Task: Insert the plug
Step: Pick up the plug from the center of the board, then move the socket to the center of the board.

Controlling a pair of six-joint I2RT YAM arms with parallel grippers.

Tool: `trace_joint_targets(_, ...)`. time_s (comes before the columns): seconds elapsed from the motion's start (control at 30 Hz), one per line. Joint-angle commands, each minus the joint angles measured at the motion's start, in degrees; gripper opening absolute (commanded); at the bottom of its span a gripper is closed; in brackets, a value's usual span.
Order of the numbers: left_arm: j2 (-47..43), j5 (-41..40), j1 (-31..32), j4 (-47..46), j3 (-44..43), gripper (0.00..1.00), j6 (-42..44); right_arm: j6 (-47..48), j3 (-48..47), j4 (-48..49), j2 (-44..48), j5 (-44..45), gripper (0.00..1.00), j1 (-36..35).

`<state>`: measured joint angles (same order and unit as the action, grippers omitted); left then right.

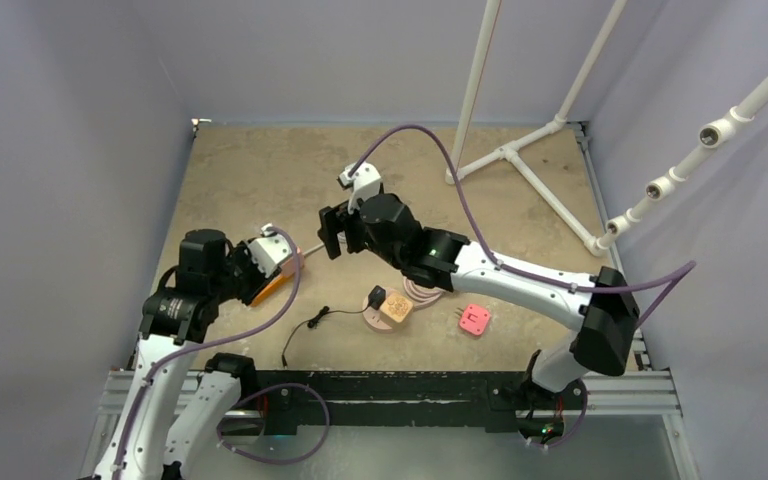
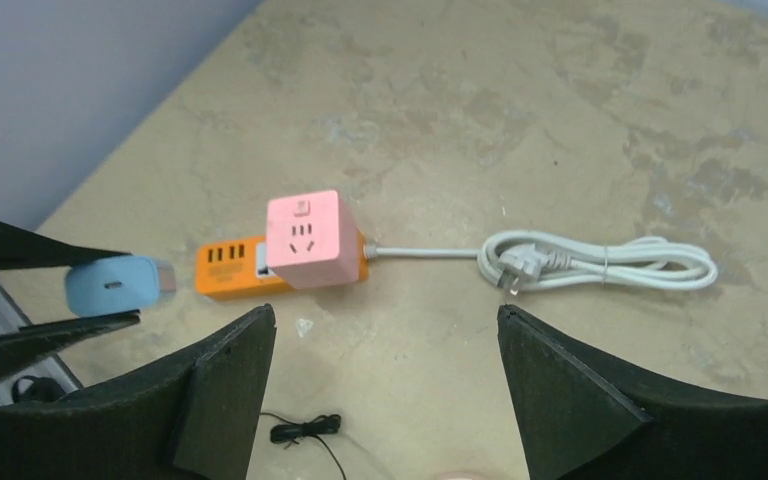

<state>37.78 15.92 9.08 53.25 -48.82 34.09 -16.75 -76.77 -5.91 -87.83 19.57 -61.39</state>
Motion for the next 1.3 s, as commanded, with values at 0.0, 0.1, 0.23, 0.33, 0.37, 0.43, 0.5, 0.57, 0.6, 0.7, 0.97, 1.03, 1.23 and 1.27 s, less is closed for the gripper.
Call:
trace_joint_targets(0.0,1.8,-0.7,0.1,-7.8,2.2,0.00,1.2,-2.1,2.0,10.9,-0.6,-1.5,0.84,-0.2)
trace_joint_targets(0.1,6.2,0.2,-0.3,-8.4,1.8,0.00,2.8,-2.0,-1.8,9.7,-7.6,-0.6,0.86,-0.2)
trace_joint_targets(0.23,8.2,1.6,-0.8,-9.8,-1.5,0.00,0.8,-2.9,-8.7,7.3,-16.4,0.8,0.95,-0.2)
trace_joint_targets(0.33,6.8,-3.5,-0.8,-13.9,-4.2,0.00,-4.6,-3.5,-11.1,7.1,-20.2,-1.2,0.98,-0.4)
trace_joint_targets(0.37,6.2,-6.9,-0.8,-15.9,-4.7,0.00,-6.7,-3.4,-11.1,7.7,-20.9,-1.6,0.99,-0.5)
trace_joint_targets(0.43,6.1,-14.7,-0.8,-18.7,-5.8,0.00,-10.0,-2.9,-10.9,9.0,-21.7,-2.1,0.99,-0.8)
trace_joint_targets(0.5,7.6,-21.5,-0.8,-19.9,-7.6,0.00,-12.0,-2.7,-10.8,10.1,-22.4,-2.6,0.99,-1.1)
trace_joint_targets(0.57,9.2,-26.0,-0.8,-20.9,-9.2,0.00,-14.2,-2.3,-10.2,12.0,-23.0,-2.8,0.99,-1.6)
trace_joint_targets(0.6,10.0,-27.2,-0.8,-20.8,-10.1,0.00,-15.1,-2.1,-10.0,13.1,-23.5,-2.7,0.99,-1.9)
trace_joint_targets(0.7,13.0,-27.6,-0.8,-19.4,-13.3,0.00,-17.6,-1.6,-10.1,15.7,-25.3,-2.3,0.99,-3.0)
trace_joint_targets(0.97,17.5,-24.5,-0.9,-17.5,-19.1,0.00,-21.6,0.9,-19.7,10.7,-35.0,3.7,0.99,-5.0)
trace_joint_targets(1.03,17.5,-24.4,-0.8,-17.4,-19.8,0.00,-21.6,0.4,-22.7,7.5,-37.3,5.7,0.99,-5.2)
trace_joint_targets(1.23,17.1,-23.5,-0.8,-17.4,-20.3,0.00,-21.4,1.3,-23.5,7.7,-38.8,9.7,0.99,-6.0)
trace_joint_targets(1.27,16.9,-23.1,-0.8,-17.4,-20.2,0.00,-21.3,1.3,-23.5,7.6,-39.0,10.1,0.98,-6.1)
